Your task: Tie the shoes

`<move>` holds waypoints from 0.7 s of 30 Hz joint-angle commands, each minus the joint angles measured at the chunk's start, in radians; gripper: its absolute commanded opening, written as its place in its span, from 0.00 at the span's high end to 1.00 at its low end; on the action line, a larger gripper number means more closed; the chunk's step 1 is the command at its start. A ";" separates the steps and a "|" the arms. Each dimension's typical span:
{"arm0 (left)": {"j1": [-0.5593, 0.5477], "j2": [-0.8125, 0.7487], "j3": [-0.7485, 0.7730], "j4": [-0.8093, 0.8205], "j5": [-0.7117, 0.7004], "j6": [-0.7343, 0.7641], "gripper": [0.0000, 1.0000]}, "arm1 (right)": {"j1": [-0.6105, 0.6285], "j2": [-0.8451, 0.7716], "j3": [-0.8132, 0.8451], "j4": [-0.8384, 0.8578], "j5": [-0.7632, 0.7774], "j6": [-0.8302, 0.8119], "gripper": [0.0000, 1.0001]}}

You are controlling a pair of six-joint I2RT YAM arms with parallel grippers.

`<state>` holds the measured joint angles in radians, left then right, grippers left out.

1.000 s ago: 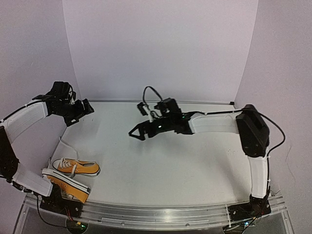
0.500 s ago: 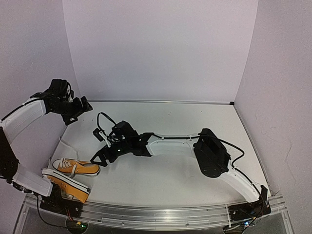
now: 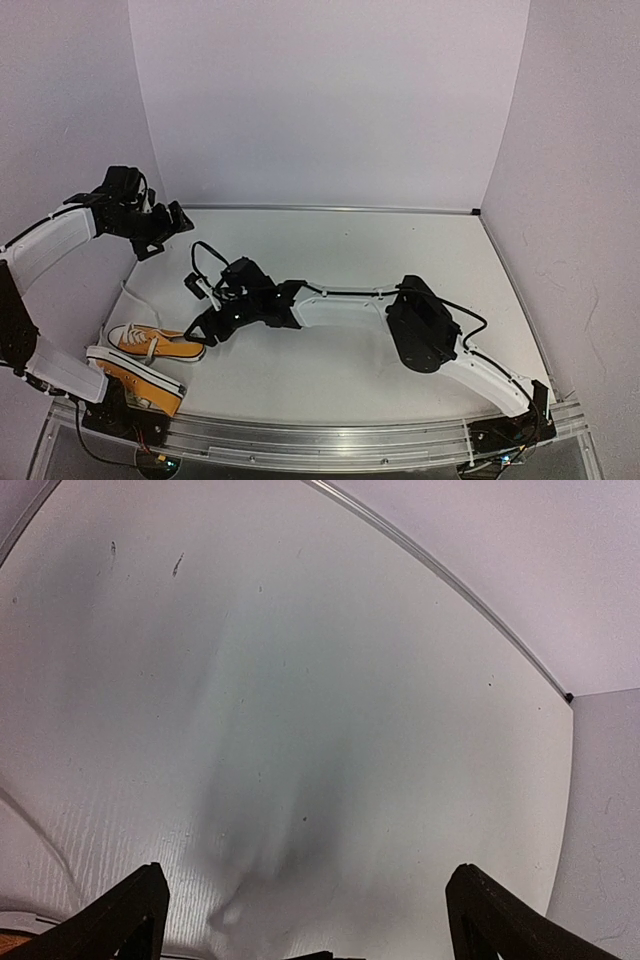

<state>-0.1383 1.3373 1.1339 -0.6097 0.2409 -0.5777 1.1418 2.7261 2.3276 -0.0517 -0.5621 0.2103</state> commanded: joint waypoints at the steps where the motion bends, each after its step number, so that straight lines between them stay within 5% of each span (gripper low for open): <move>1: 0.003 -0.024 -0.010 0.041 0.024 -0.010 0.00 | 0.042 0.043 0.058 -0.046 0.007 -0.033 0.34; 8: 0.003 -0.041 -0.014 0.037 0.021 -0.009 0.01 | 0.046 0.055 0.087 -0.149 0.129 -0.057 0.53; 15: 0.004 -0.032 -0.022 0.044 0.026 -0.013 0.00 | 0.046 -0.059 -0.018 -0.159 0.189 -0.095 0.98; 21: 0.003 -0.022 -0.019 0.051 0.030 -0.009 0.00 | 0.013 -0.267 -0.231 -0.136 0.314 -0.077 1.00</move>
<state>-0.1383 1.3325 1.1160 -0.5931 0.2605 -0.5800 1.1931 2.6585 2.2387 -0.1299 -0.3714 0.1267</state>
